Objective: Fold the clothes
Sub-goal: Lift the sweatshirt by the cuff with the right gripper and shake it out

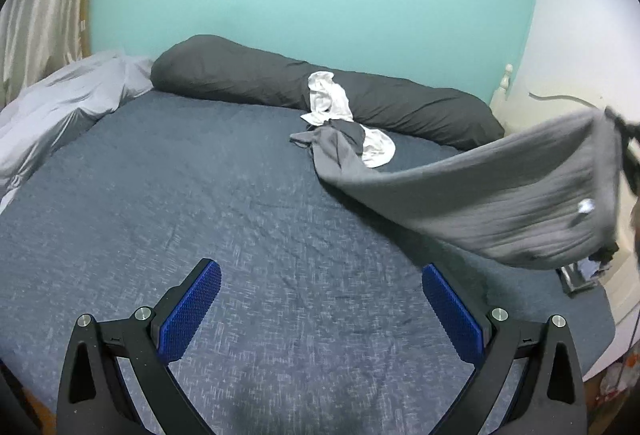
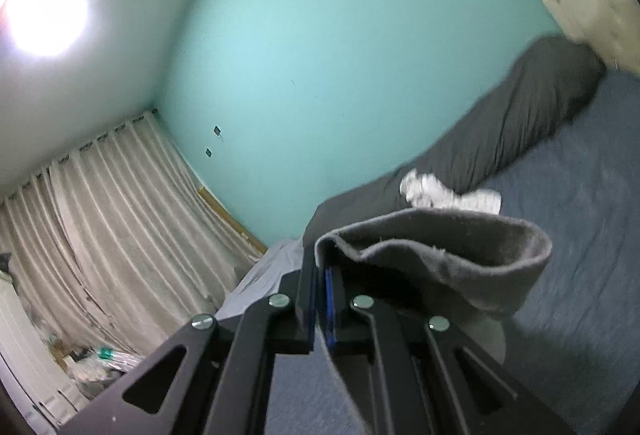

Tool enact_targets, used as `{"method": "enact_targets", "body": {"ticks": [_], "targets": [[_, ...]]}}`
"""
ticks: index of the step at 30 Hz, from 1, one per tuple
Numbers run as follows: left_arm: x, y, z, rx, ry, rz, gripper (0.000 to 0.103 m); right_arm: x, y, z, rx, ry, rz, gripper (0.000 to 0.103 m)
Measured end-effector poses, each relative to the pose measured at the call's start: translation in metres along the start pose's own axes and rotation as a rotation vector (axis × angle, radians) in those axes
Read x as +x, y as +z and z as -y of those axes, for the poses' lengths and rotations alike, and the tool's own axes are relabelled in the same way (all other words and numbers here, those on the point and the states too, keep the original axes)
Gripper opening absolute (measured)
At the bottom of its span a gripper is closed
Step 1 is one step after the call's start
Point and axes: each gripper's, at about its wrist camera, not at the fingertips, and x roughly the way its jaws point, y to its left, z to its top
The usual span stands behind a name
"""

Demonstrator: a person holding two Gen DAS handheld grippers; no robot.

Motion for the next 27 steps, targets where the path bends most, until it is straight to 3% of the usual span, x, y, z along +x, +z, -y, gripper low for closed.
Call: {"method": "enact_targets", "body": {"ticks": [10, 17, 21, 27], "targets": [[-0.021, 0.008, 0.017, 0.015, -0.035, 0.016, 0.103, -0.072, 0.107, -0.066, -0.117, -0.105, 0.088, 0.003], [-0.022, 0.013, 0.028, 0.017, -0.049, 0.028, 0.103, -0.107, 0.151, -0.090, -0.192, -0.190, 0.121, 0.003], [-0.015, 0.011, 0.037, 0.022, -0.064, 0.011, 0.103, -0.091, 0.136, -0.084, -0.225, -0.233, 0.039, 0.003], [-0.007, 0.008, 0.043, 0.035, -0.068, -0.012, 0.103, -0.030, 0.067, -0.035, -0.200, -0.253, -0.134, 0.003]]}}
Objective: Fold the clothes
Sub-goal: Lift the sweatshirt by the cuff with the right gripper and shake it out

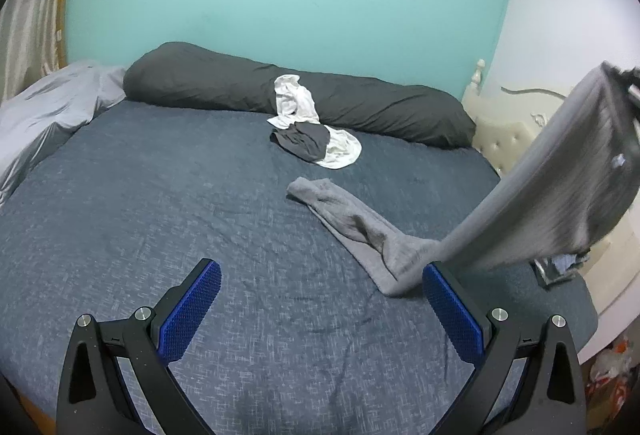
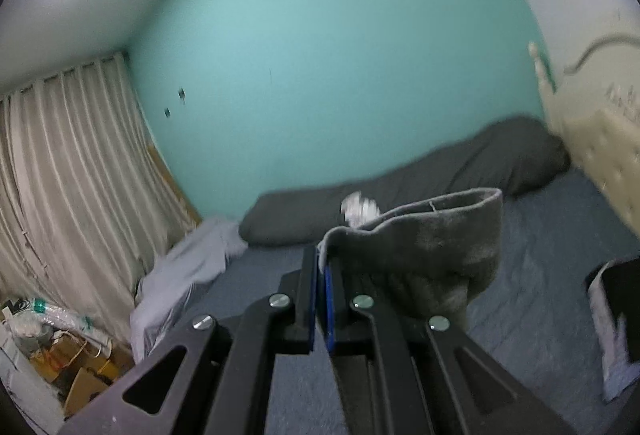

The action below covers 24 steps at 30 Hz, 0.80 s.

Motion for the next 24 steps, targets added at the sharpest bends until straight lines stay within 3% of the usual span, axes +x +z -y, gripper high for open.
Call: {"method": "enact_targets", "body": {"ticks": [9, 24], "targets": [[0.018, -0.009, -0.031, -0.047, 0.030, -0.031, 0.103, 0.108, -0.099, 0.005, 0.057, 0.065, -0.177, 0.003], [0.076, -0.027, -0.114, -0.189, 0.069, -0.059, 0.103, 0.310, -0.158, -0.116, -0.031, 0.220, -0.422, 0.003]]}}
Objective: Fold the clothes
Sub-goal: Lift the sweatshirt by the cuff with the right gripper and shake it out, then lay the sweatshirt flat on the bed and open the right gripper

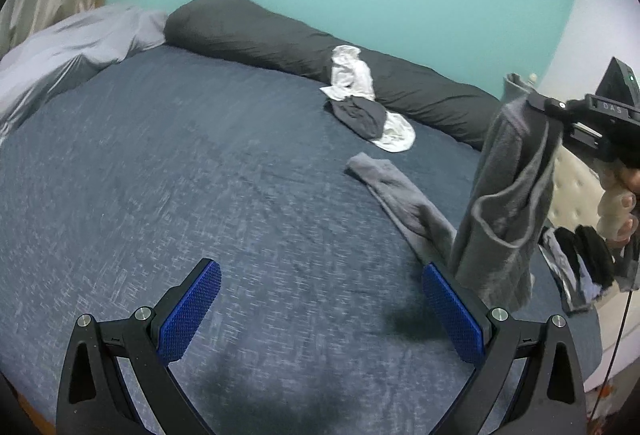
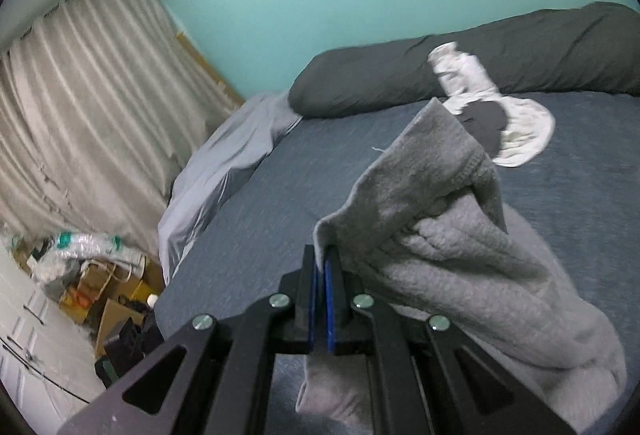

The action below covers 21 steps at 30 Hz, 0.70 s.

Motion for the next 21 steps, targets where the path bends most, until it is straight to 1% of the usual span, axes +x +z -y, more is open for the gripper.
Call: {"method": "enact_targets", "body": {"ticks": [2, 7, 10, 12, 15, 17, 19, 21], "targets": [[0.009, 0.002, -0.014, -0.024, 0.005, 0.000, 0.103, 0.027, 0.003, -0.012, -0.020, 0.024, -0.021, 0.003], [0.024, 0.007, -0.048, -0.081, 0.043, 0.033, 0.103, 0.093, 0.014, -0.051, -0.095, 0.099, -0.063, 0.003], [0.032, 0.006, -0.070, -0.131, 0.081, 0.064, 0.103, 0.133, 0.011, -0.059, -0.139, 0.102, -0.121, 0.003], [0.039, 0.001, -0.085, -0.168, 0.118, 0.088, 0.103, 0.163, 0.003, -0.055, -0.146, 0.088, -0.187, 0.003], [0.055, -0.010, -0.103, -0.233, 0.129, 0.088, 0.103, 0.211, -0.016, -0.037, -0.131, 0.034, -0.277, 0.003], [0.066, -0.017, -0.108, -0.245, 0.132, 0.074, 0.103, 0.234, -0.028, -0.024, -0.111, 0.028, -0.305, 0.007], [0.081, -0.025, -0.110, -0.237, 0.136, 0.046, 0.103, 0.249, -0.037, -0.012, -0.065, 0.067, -0.334, 0.007], [0.091, -0.029, -0.110, -0.229, 0.135, 0.029, 0.103, 0.255, -0.043, -0.004, -0.051, 0.058, -0.348, 0.017]]}}
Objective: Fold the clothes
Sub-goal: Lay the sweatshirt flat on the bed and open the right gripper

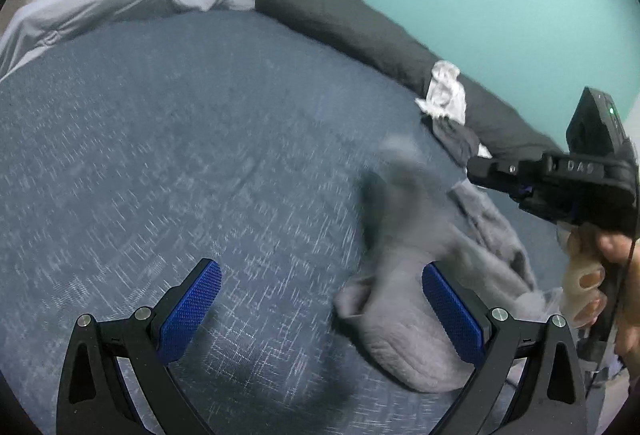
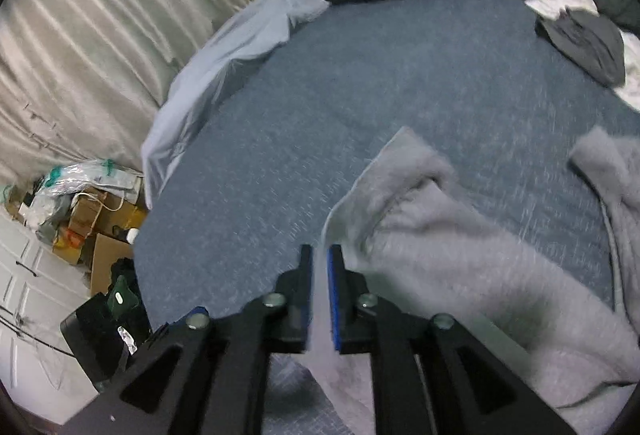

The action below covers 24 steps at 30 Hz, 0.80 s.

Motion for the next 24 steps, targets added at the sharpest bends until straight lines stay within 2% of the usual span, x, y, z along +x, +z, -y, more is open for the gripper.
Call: {"method": "enact_targets", "body": {"ticks": [1, 6, 7, 9, 14, 17, 24], "targets": [[0.004, -0.003, 0.001, 0.007, -0.003, -0.008, 0.103, -0.003, -0.002, 0.004, 0.001, -0.004, 0.008, 0.029], [0.018, -0.010, 0.010, 0.045, -0.004, -0.031, 0.103, -0.060, -0.020, 0.058, 0.090, -0.012, 0.125, 0.033], [0.020, -0.010, 0.011, 0.043, -0.007, -0.033, 0.103, -0.074, -0.025, 0.070, 0.111, -0.030, 0.151, 0.037], [0.024, -0.012, 0.015, 0.044, -0.012, -0.038, 0.103, -0.106, -0.038, 0.097, 0.131, -0.093, 0.194, 0.045], [0.038, -0.017, 0.031, 0.071, -0.021, -0.055, 0.103, -0.183, -0.069, 0.168, 0.195, -0.262, 0.262, 0.046], [0.047, -0.018, 0.043, 0.086, -0.023, -0.065, 0.103, -0.210, -0.071, 0.205, 0.243, -0.351, 0.261, 0.046], [0.053, -0.016, 0.060, 0.121, -0.026, -0.055, 0.103, -0.205, -0.057, 0.266, 0.311, -0.437, 0.158, 0.050]]}}
